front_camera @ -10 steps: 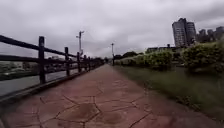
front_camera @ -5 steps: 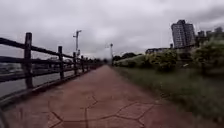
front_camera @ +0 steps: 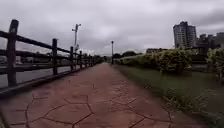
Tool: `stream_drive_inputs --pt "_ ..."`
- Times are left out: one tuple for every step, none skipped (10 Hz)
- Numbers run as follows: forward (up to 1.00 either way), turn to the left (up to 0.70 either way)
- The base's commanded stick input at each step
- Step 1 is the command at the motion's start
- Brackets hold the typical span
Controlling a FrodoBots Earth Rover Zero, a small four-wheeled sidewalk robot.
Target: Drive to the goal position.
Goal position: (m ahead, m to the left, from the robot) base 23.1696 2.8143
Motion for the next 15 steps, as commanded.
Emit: stream_drive_inputs --pt "1.0 0.0" --pt "1.0 0.0" --pt "1.0 0.0" --pt "1.0 0.0" --pt "1.0 0.0" --pt "1.0 0.0" --pt "1.0 0.0" --pt "1.0 0.0" --pt "1.0 0.0" --pt "1.0 0.0" --pt "1.0 0.0" --pt "1.0 0.0" --pt "1.0 0.0" --pt "1.0 0.0" --pt "1.0 0.0"
